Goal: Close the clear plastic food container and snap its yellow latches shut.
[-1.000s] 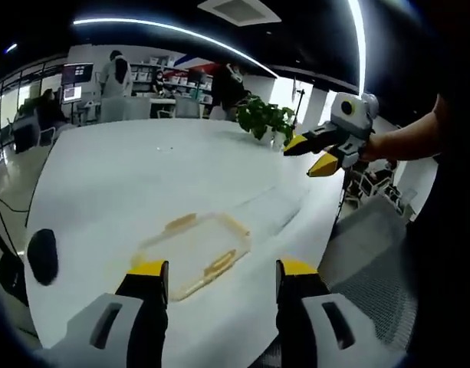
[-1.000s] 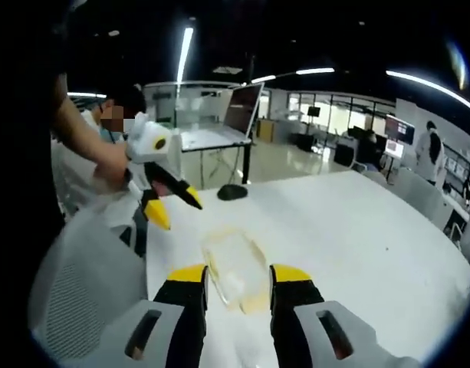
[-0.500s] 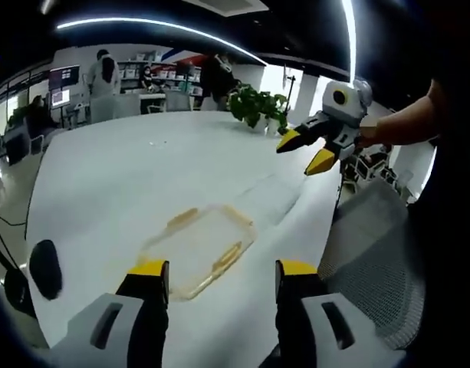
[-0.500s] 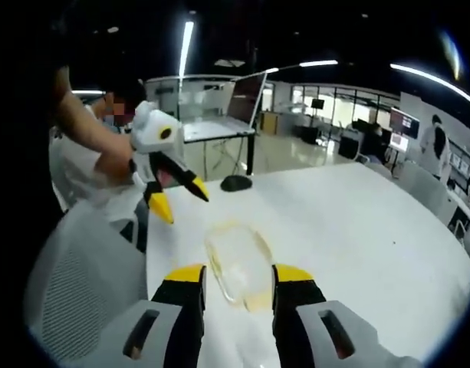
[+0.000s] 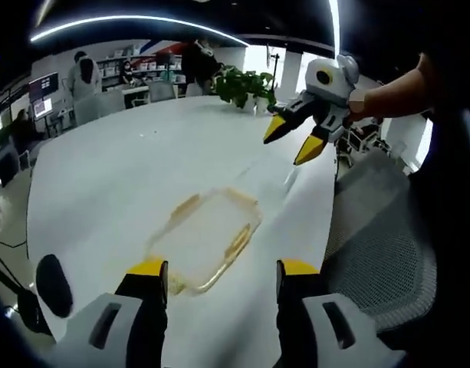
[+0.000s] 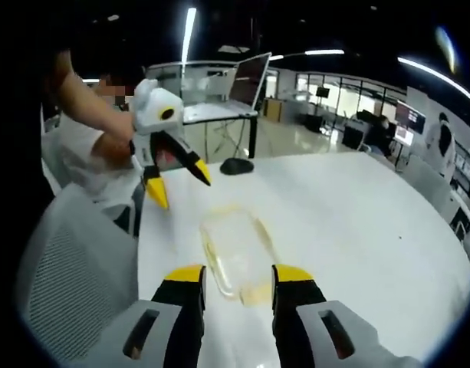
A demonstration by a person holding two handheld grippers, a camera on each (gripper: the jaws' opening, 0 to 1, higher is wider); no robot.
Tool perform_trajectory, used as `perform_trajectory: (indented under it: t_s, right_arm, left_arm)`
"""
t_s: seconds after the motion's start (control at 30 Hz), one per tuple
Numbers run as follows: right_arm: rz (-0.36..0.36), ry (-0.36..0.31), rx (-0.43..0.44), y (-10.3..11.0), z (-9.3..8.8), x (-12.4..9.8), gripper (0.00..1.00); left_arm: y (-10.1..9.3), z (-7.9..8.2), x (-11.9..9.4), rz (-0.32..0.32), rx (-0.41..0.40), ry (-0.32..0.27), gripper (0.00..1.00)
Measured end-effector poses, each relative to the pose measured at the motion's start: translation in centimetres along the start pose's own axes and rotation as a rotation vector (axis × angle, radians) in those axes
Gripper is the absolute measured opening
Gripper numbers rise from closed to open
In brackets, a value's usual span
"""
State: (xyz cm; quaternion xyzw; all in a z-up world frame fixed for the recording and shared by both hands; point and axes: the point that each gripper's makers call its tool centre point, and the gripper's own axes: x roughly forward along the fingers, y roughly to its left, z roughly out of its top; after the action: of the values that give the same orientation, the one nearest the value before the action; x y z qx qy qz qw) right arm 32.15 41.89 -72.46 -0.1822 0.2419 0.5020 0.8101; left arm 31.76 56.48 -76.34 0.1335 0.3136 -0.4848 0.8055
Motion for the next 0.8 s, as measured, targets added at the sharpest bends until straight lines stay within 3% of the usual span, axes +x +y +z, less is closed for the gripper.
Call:
perform_trajectory:
  t_s: [0.8]
  right_arm:
    - [0.044,0.097,-0.010,-0.7,-2.6,2.7,0.33]
  left_arm:
    - [2.1,-1.8,1.8,-0.051,0.111,0.138,0.57]
